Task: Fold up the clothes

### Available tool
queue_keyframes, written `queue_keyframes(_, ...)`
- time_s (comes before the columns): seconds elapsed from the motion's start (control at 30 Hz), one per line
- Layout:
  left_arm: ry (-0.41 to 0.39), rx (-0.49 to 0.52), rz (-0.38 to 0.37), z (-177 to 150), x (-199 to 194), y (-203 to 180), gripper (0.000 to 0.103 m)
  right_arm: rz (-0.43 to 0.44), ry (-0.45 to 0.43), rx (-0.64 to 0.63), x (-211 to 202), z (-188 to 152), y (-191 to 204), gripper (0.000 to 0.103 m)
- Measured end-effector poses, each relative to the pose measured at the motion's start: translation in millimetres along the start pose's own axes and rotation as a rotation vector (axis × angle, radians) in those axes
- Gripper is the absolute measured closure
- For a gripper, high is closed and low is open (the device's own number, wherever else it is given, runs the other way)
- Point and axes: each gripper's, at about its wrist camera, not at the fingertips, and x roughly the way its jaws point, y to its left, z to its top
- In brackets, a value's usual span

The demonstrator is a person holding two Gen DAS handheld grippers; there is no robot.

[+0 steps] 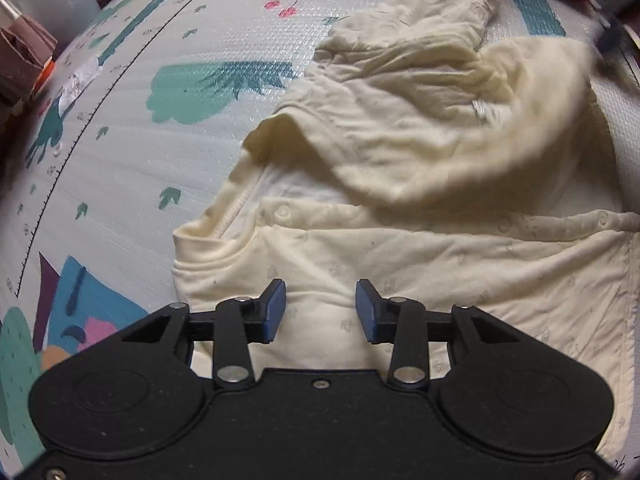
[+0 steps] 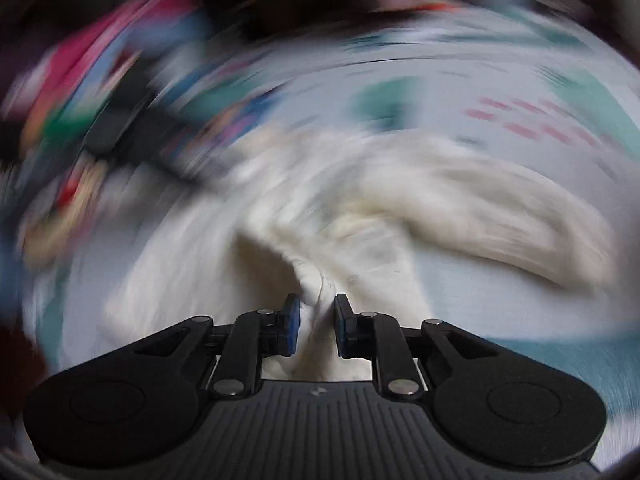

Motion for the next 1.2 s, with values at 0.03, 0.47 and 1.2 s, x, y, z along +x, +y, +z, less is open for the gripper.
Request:
queue_keyframes(0.03, -0.002, -0.017, -0.004, -0.4, -0.3, 2.8, 0.064, -0.053, -0.031, 0.105, -7.0, 5.6, -24.3, 0.083)
queue_keyframes(0.47, -0.056, -0.11, 0.038, 13.6, 5.0, 33.6, 0.063, -0.042, -0.035, -0.249, 17.7, -0.8, 63.4, 0.049)
queue_keyframes(1.2, -0.037, -0.019, -0.048, 42.4, 5.5, 47.6, 0.098, 0.128, 0.118, -0.14, 63.4, -19.3, 87.4, 0.095)
